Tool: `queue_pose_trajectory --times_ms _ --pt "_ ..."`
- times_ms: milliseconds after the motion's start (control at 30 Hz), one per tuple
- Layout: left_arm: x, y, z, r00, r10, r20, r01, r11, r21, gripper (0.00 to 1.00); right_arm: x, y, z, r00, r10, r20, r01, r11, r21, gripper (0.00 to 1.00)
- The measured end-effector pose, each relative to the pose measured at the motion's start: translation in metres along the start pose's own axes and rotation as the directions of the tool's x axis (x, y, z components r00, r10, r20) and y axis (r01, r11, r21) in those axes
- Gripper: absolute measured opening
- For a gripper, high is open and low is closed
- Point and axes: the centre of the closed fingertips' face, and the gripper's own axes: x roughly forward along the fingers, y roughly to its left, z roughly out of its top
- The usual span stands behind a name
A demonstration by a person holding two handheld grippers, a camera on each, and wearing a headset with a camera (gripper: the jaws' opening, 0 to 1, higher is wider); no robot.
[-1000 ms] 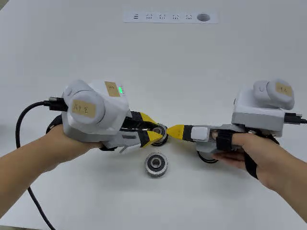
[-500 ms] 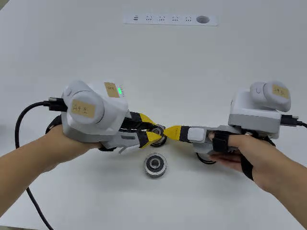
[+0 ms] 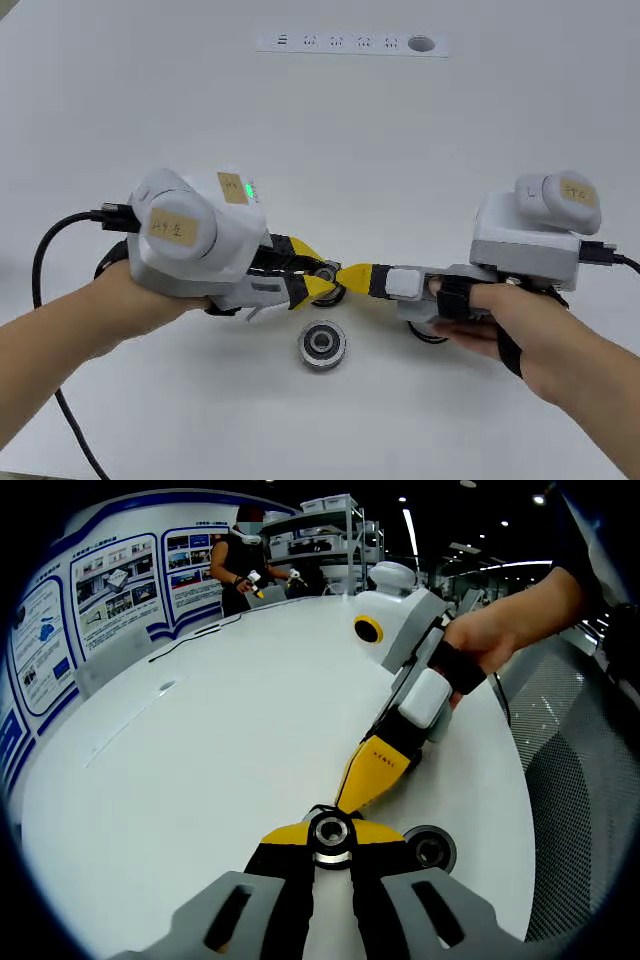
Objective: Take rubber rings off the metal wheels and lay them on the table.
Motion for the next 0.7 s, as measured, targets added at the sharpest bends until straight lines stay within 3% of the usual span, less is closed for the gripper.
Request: queue_pose_trajectory --times_ms 700 --pt "-0.0006 -0.0009 0.0006 1.0 -0.003 0.003 0.003 1.0 0.0 0.12 0.0045 0.0046 -0.0004 0.9998 0.017 -0.005 -0.017 1.0 -0.003 0.0"
